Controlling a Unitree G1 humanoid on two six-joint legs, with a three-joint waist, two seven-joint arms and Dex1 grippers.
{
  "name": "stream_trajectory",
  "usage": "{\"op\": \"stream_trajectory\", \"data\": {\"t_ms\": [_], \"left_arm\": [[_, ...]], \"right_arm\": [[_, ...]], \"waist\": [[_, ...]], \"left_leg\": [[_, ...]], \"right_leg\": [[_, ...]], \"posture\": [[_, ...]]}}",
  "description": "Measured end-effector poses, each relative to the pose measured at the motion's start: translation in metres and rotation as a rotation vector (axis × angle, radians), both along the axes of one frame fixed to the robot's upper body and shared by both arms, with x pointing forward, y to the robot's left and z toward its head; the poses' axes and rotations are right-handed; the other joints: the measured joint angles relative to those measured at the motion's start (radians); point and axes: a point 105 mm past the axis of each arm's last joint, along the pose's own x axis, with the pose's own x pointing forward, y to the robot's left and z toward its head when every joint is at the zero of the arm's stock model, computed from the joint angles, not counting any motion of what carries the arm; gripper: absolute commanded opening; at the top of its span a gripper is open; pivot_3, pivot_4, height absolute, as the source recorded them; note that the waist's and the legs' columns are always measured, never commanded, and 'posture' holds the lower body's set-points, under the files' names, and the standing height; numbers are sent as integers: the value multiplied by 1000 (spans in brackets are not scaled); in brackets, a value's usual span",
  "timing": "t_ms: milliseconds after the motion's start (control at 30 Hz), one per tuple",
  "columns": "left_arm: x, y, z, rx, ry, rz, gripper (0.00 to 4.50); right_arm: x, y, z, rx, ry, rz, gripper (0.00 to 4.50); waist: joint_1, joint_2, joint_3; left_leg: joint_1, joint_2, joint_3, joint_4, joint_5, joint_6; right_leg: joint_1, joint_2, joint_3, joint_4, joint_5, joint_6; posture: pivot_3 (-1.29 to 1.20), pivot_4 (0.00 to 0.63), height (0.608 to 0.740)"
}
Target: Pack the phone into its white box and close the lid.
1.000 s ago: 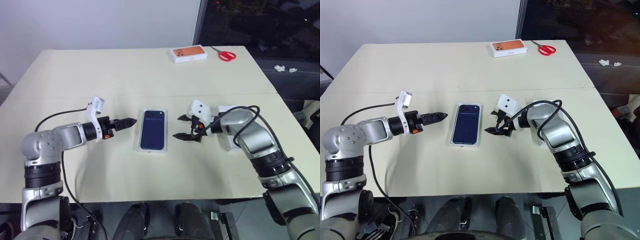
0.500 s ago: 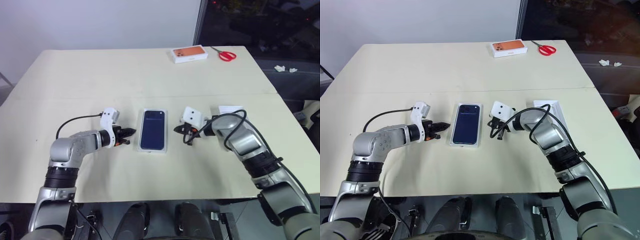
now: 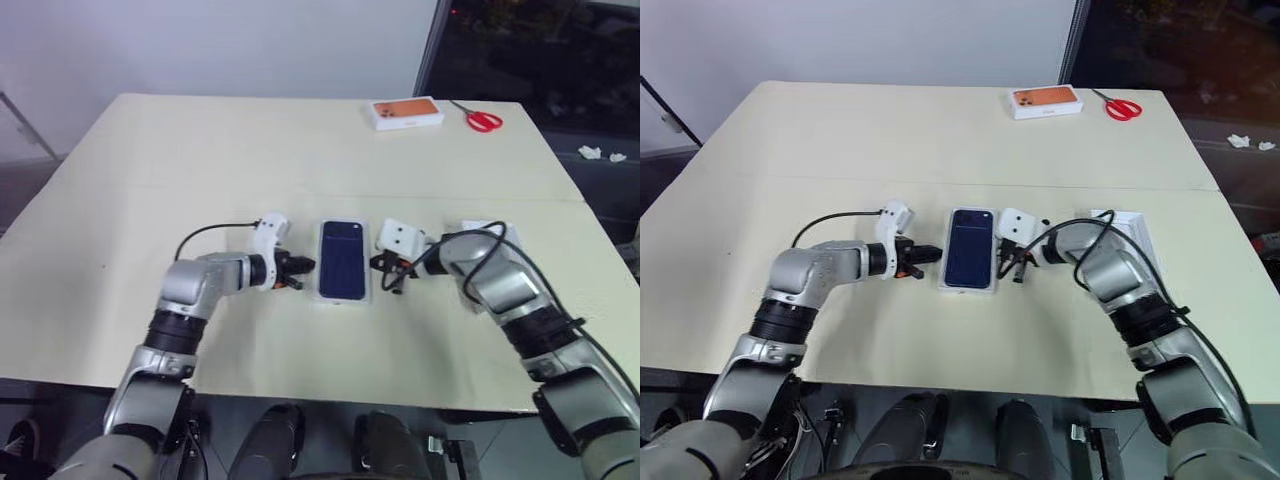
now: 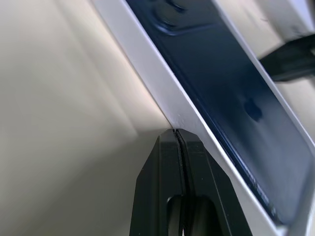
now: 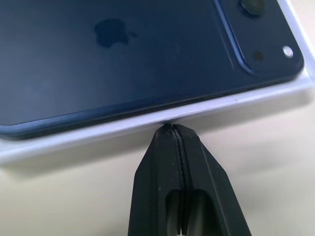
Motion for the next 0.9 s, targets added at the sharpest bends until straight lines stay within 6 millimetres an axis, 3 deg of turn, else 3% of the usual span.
{"op": "stream_trajectory", "data": {"t_ms": [167,300,733,900], "left_arm": [[-2,-46,-2,-38,15,-103,55],[0,-66,-1,-43,4,-146,55],[9,-64,-2,-23,-42,-150,55],[9,-61,0,-23,-52,-143,55]], "right_arm": [[-12,-50,0,-72,20,-69,0],[-17,-68,2,-92,32,-106,0],[-36,-64,0,-12,140,-122,0],[-28,-60,1,-55,83,-109,0]], "waist": [[14,0,0],[6,0,1],[-17,-1,1],[-24,-1,1]], "left_leg": [[0,-4,0,6,-6,10],[0,-4,1,5,-6,10],[0,-1,0,4,-5,9],[0,0,1,4,-5,8]], "right_leg": [[7,-4,-2,-2,0,1],[6,-5,-1,-2,0,6],[5,-4,-1,-1,-1,7],[4,-4,0,0,-1,7]], "posture": [[0,150,740],[0,150,740],[0,150,740],[0,150,740]]}}
